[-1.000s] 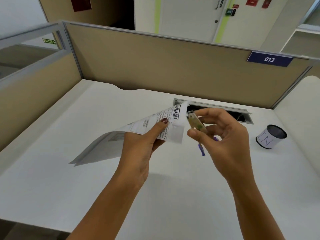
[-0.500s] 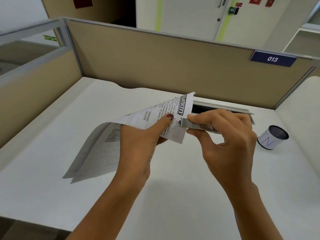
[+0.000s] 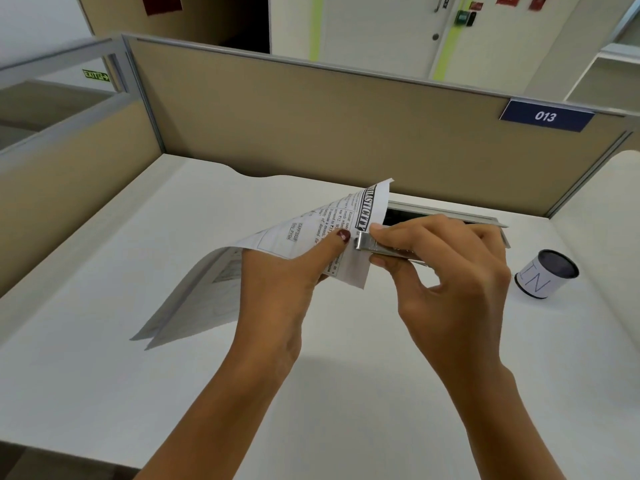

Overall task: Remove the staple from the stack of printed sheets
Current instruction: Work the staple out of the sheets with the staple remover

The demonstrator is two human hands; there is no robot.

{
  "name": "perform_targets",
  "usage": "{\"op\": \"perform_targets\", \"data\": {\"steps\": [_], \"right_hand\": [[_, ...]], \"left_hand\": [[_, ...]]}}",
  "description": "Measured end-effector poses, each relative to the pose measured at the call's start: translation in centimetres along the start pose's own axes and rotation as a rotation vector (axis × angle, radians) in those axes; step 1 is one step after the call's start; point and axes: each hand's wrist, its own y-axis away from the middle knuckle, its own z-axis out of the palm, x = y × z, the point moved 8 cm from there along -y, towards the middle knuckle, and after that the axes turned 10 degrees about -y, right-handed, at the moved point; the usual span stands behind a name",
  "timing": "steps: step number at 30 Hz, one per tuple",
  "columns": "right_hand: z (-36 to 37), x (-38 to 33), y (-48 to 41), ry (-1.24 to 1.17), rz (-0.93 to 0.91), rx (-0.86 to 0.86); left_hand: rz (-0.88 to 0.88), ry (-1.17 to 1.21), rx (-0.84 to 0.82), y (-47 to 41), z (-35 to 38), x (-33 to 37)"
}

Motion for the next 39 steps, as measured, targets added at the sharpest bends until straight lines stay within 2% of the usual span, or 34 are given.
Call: {"op": "perform_targets", "data": {"steps": [10, 17, 27, 29, 34, 39], "right_hand": [[0.9, -1.2, -0.4, 0.103, -0.098, 0.009], [1.0, -0.8, -0.4, 0.012, -0.126, 0.045], [0.8, -0.2, -0.6, -0.013, -0.256, 0.131], [0.7, 0.3, -0.8, -0.048, -0.222, 0.126], [1.0, 2.4, -0.6, -0.208, 0.054, 0.065], [0.9, 2.2, -0.5, -0.159, 0.088, 0.015]], "left_hand": [[-0.070, -0.079, 0.030, -0.4, -0.1, -0.8], [-0.132, 0.024, -0.044, -0.7, 0.1, -1.1], [-0.169, 0.129, -0.072, -1.2, 0.5, -1.1], [-0.166, 0.137, -0.072, -1.3, 0.7, -1.1], [-0.126, 0.103, -0.061, -1.3, 0.6, -0.8], [-0.115, 0.063, -0.030, -1.4, 0.6, -0.8]]}}
